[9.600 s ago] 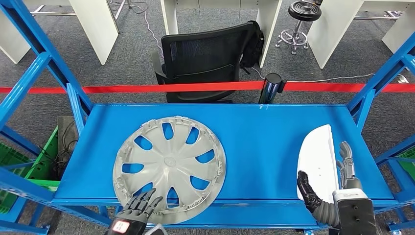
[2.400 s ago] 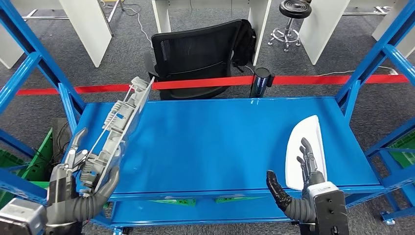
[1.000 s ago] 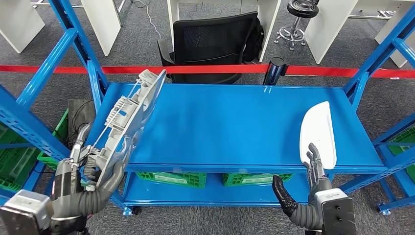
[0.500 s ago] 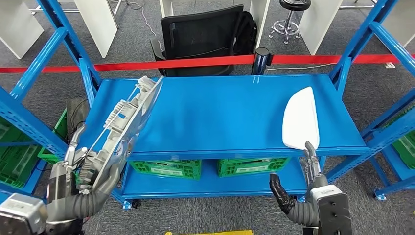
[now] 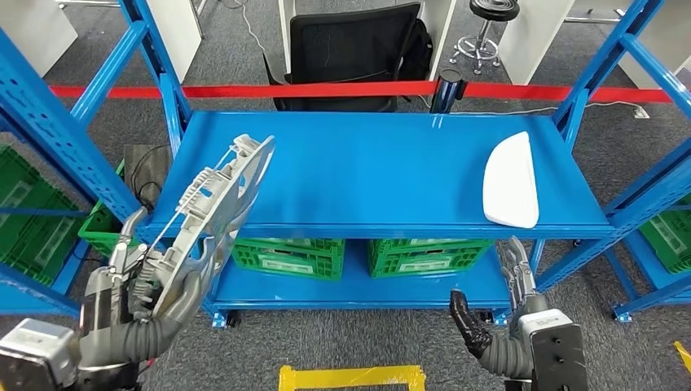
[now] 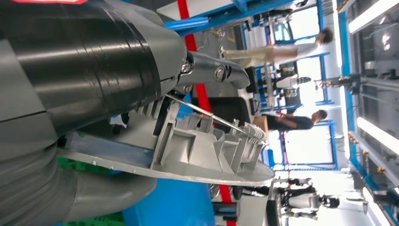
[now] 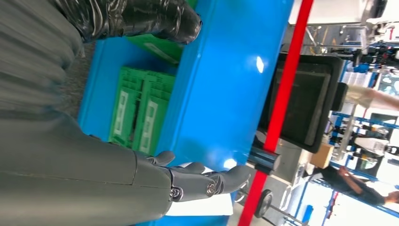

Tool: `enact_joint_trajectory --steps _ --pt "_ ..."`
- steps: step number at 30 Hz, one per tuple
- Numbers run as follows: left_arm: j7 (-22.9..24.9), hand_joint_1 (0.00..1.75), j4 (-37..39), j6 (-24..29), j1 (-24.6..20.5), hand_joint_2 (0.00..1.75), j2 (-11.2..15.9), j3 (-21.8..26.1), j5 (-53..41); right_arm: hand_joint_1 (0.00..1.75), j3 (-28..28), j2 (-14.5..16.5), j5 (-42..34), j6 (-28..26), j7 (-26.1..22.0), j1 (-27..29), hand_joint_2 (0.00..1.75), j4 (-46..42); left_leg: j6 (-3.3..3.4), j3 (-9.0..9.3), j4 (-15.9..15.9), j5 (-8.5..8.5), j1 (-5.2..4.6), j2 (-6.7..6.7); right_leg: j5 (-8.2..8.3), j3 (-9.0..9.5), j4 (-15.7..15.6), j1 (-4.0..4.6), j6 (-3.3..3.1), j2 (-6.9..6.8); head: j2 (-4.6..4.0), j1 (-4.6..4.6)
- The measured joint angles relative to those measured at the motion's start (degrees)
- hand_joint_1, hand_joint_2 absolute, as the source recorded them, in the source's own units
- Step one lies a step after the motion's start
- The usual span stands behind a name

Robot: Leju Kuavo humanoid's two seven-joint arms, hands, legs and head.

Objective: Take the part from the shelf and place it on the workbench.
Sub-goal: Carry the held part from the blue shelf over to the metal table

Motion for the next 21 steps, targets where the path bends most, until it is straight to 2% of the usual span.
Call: enact_joint_trajectory --steps 1,2,3,4,5,6,8,9,10,11,13,14,15,16,17,18,19,20,21 --pt "0.1 1.75 0.0 0.0 0.0 1.75 0.0 0.0 -0.1 0.00 0.0 0.0 0.0 0.0 0.0 0.0 1.75 0.0 -0.05 -0.91 0.2 0.53 -0.08 -0.01 0.97 1.23 -0.4 0.06 -0.14 0.00 0.00 0.20" --pt "0.1 1.75 0.0 0.0 0.0 1.75 0.0 0.0 -0.2 0.00 0.0 0.0 0.0 0.0 0.0 0.0 1.75 0.0 -0.10 -1.68 0.4 0.97 -0.16 -0.03 2.55 3.41 -3.0 0.15 -0.43 0.01 0.00 0.39" --pt "0.1 1.75 0.0 0.0 0.0 1.75 0.0 0.0 -0.2 0.00 0.0 0.0 0.0 0.0 0.0 0.0 1.75 0.0 -0.18 -2.28 0.6 1.34 -0.21 -0.03 3.66 6.14 -7.0 0.30 -0.88 0.02 0.00 0.57" --pt "0.1 1.75 0.0 0.0 0.0 1.75 0.0 0.0 -0.3 0.00 0.0 0.0 0.0 0.0 0.0 -0.1 1.75 0.0 -0.34 -2.76 0.8 1.69 -0.29 -0.03 4.15 9.01 -11.1 0.49 -1.35 0.04 0.00 0.64" --pt "0.2 1.75 0.0 0.0 0.0 1.75 0.0 0.0 -0.3 0.00 0.0 0.0 0.0 0.0 -0.1 -0.1 1.75 0.0 -0.59 -3.09 0.9 2.09 -0.31 0.01 4.12 11.04 -14.4 0.68 -1.73 0.04 0.00 0.67" --pt "0.2 1.75 0.0 0.1 0.0 1.75 0.0 0.0 -0.4 0.00 0.0 -0.1 0.0 0.0 -0.1 -0.1 1.75 0.0 -0.91 -3.32 0.9 2.51 -0.27 0.06 3.81 11.99 -16.3 0.89 -2.01 0.04 0.00 0.66" --pt "0.2 1.75 0.0 0.2 0.0 1.75 0.0 0.0 -0.6 0.00 0.0 -0.1 0.0 -0.1 -0.1 0.0 1.75 -0.1 -1.67 -3.49 0.7 3.25 -0.12 0.11 4.15 11.82 -17.4 1.06 -2.38 -0.01 0.00 0.60" --pt "0.2 1.75 0.0 0.3 0.1 1.75 0.0 0.0 -0.7 0.00 0.0 -0.1 0.0 -0.1 -0.1 0.1 1.75 -0.1 -2.00 -3.61 0.8 3.05 -0.05 0.06 4.64 11.60 -17.7 0.99 -2.62 -0.10 0.00 0.56" --pt "0.3 1.75 0.0 0.3 0.1 1.75 0.0 0.0 -0.8 0.00 0.0 -0.1 0.1 0.0 -0.1 0.1 1.75 -0.1 -2.26 -4.06 1.7 1.87 -0.02 0.01 5.16 11.31 -18.0 0.86 -2.95 -0.22 0.00 0.38" --pt "0.3 1.75 0.0 0.4 0.1 1.75 0.0 0.1 -0.9 0.00 0.0 -0.1 0.1 0.0 -0.1 0.1 1.75 -0.1 -2.45 -4.79 3.6 -0.23 0.02 -0.06 5.71 11.10 -18.3 0.71 -3.28 -0.33 0.00 0.06" --pt "0.3 1.75 -0.1 0.5 0.1 1.75 0.0 0.1 -1.0 0.00 0.0 -0.1 0.2 0.0 0.0 0.1 1.75 -0.1 -2.77 -6.83 10.2 -5.50 0.13 -0.13 6.65 10.23 -18.3 0.68 -3.72 -0.43 0.00 -0.78" --pt "0.4 1.75 0.0 0.6 0.1 1.75 0.0 0.1 -1.0 0.00 0.0 -0.1 0.2 0.0 0.0 0.2 1.75 -0.1 -2.92 -7.58 13.7 -7.20 0.18 -0.15 7.15 9.76 -18.2 0.70 -3.78 -0.43 0.00 -1.14" --pt "0.4 1.75 0.0 0.6 0.1 1.75 0.0 0.1 -1.1 0.00 0.0 -0.1 0.2 0.0 0.0 0.2 1.75 -0.1 -3.03 -7.79 16.1 -7.65 0.22 -0.16 7.64 9.04 -18.0 0.71 -3.75 -0.43 0.00 -1.45" --pt "0.5 1.75 0.0 0.6 0.1 1.75 0.0 0.1 -1.2 0.00 0.0 -0.1 0.2 0.0 0.0 0.2 1.75 -0.1 -3.07 -7.15 16.8 -7.01 0.26 -0.16 8.11 8.20 -17.7 0.70 -3.67 -0.41 0.00 -1.71" --pt "0.5 1.75 0.0 0.6 0.1 1.75 0.0 0.1 -1.2 0.00 0.0 -0.1 0.2 0.0 0.0 0.2 1.75 -0.1 -3.01 -5.42 15.2 -5.51 0.29 -0.16 8.45 7.39 -17.4 0.69 -3.54 -0.39 0.00 -1.97" --pt "0.6 1.75 0.0 0.6 0.1 1.75 0.0 0.1 -1.2 0.00 0.0 -0.1 0.2 0.0 0.1 0.2 1.75 -0.1 -2.85 -2.77 11.8 -3.94 0.31 -0.16 8.70 6.71 -16.9 0.67 -3.40 -0.38 0.00 -2.17" --pt "0.6 1.75 -0.1 0.6 0.1 1.75 0.0 0.1 -1.2 0.00 0.0 -0.1 0.2 0.0 0.1 0.2 1.75 -0.1 -2.65 0.31 7.6 -3.20 0.25 -0.16 8.87 6.09 -16.5 0.72 -3.20 -0.38 0.00 -2.30" --pt "0.6 1.75 -0.1 0.6 0.1 1.75 0.0 0.1 -1.2 0.00 0.0 -0.1 0.1 0.0 0.1 0.2 1.75 -0.1 -2.46 2.76 4.0 -2.99 0.16 -0.17 9.08 5.61 -16.1 0.76 -2.94 -0.39 0.00 -2.32" --pt "0.7 1.75 -0.2 0.6 0.1 1.75 0.0 0.1 -1.3 0.00 0.0 -0.1 0.1 0.0 0.1 0.2 1.75 -0.1 -2.28 4.24 1.7 -3.23 0.03 -0.19 9.37 5.25 -15.8 0.76 -2.64 -0.42 0.00 -2.30"
